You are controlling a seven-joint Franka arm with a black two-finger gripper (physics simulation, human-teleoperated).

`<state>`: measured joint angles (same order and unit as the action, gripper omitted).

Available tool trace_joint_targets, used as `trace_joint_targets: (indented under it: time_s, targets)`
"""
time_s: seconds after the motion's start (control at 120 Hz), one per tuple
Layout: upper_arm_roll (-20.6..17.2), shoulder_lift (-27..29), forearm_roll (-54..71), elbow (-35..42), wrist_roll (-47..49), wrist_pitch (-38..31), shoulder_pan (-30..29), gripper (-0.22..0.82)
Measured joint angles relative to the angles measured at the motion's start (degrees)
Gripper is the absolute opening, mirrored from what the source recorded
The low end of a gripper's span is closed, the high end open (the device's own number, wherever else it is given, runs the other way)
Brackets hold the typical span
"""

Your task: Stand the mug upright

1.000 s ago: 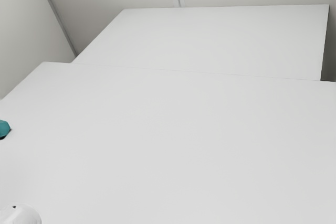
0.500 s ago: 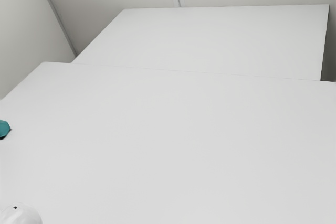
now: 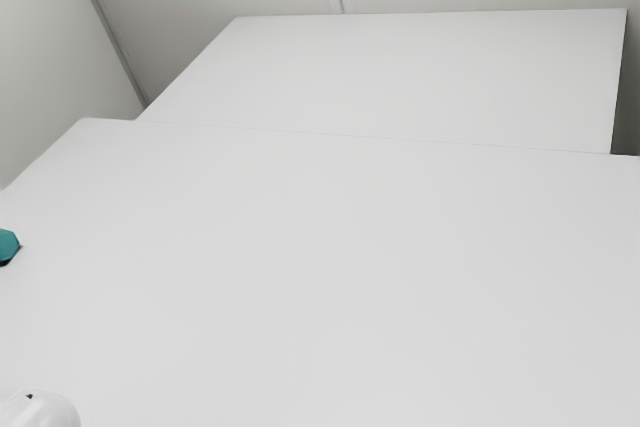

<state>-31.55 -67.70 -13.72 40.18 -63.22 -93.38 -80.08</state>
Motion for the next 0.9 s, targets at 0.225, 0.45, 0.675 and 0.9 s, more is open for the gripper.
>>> trace_joint_targets:
  time_s: [0.225, 0.45, 0.675, 0.9]
  targets:
    - [-1.5, 0.9, -0.2, 0.1, -0.8, 1.8, -0.5, 0.20]
    - [-2.1, 2.0, -1.9, 0.8, -0.8, 5.5, -1.5, -0.06]
    - [-1.9, 3.7, -7.5, 4.6, 0.0, 9.5, -3.4, -0.15]
    - [-1.8, 7.1, -10.9, 6.7, 2.0, 13.4, -4.5, -0.16]
